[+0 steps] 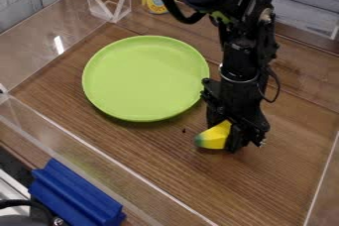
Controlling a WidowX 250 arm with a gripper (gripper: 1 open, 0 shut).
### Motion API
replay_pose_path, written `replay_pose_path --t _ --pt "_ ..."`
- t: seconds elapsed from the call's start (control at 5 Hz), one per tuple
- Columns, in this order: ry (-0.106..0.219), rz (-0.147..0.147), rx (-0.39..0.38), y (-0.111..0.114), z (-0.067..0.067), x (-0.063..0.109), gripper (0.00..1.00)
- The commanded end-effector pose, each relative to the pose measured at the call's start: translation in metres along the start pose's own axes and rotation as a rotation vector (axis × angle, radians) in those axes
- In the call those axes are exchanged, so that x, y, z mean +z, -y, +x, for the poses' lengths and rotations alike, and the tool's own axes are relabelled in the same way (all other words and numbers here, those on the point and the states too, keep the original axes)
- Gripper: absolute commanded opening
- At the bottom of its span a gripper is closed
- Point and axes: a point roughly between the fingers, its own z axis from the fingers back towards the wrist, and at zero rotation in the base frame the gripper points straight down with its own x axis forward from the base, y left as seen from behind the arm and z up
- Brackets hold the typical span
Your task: Put the banana in the green plate
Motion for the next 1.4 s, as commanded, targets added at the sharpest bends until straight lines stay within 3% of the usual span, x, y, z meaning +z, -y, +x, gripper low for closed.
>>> replay_pose_path --t 0.0,0.4,0.6,0.8,1.0,1.2 --pt "0.052 -0.004 0.015 0.0 0.011 0.02 0.0" --pt "0.047 -0.023 0.046 -0.002 0.013 0.033 0.0" --pt "0.058 -0.04 0.058 -0.004 0.015 0.029 1.0" --pt "0.059 -0.049 0.062 -0.006 0.015 0.028 0.0" --pt "0.06 -0.055 0.066 -0.008 0.015 0.027 0.0" --pt "0.065 -0.063 0.075 -0.011 0.017 0.026 1.0"
